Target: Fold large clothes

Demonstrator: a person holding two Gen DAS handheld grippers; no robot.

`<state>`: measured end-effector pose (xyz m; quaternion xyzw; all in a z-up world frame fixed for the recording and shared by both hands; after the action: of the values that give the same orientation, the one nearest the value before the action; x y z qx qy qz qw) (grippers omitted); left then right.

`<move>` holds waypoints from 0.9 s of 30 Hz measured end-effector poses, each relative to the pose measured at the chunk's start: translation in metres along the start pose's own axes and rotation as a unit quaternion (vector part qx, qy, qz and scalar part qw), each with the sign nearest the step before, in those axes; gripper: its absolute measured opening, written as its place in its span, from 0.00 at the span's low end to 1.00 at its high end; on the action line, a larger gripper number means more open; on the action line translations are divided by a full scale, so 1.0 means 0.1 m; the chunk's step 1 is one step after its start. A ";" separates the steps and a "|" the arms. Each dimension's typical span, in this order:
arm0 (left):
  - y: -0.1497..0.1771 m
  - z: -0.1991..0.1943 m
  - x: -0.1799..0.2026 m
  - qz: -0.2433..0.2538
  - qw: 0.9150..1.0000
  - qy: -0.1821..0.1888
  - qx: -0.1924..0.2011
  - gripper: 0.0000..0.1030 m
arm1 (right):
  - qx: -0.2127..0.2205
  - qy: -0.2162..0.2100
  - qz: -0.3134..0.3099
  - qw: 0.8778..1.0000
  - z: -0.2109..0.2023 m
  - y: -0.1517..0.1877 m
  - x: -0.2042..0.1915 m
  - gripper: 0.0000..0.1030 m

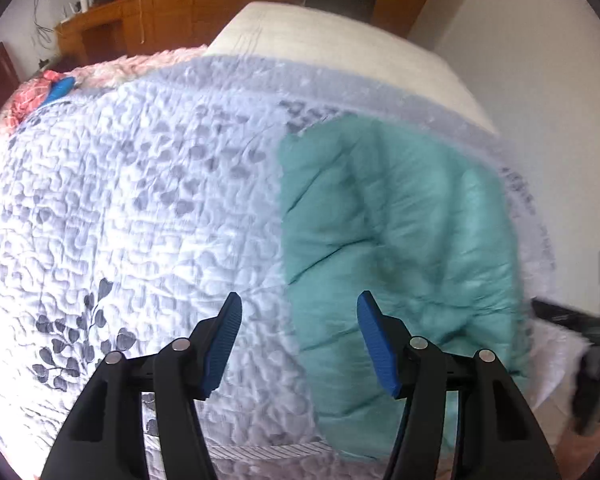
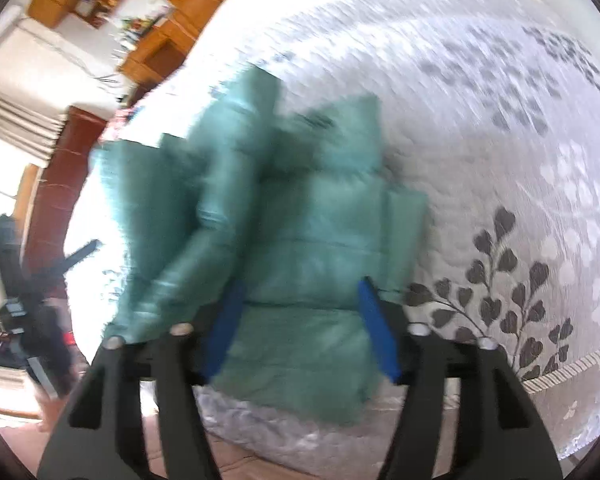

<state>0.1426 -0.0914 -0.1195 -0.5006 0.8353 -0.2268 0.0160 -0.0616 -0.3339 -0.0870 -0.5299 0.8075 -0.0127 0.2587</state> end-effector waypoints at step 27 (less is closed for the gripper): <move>0.04 0.50 0.51 0.038 0.998 0.037 -0.037 0.55 | -0.087 -0.001 -0.044 0.995 0.69 -0.14 -0.73 0.12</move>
<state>0.1263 -0.1511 -0.1562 -0.4596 0.8617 -0.2135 -0.0251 0.0020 -0.2595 -0.1128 -0.5855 0.7811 0.0473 0.2117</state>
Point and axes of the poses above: each gripper's, at about its wrist camera, not at the fingertips, and z roughly the way its jaws point, x to its right, y to its underside, the point moved 8 cm from there along z, roughly the way its jaws point, and after that the axes turned 1 degree about z, right-handed, at the moved point
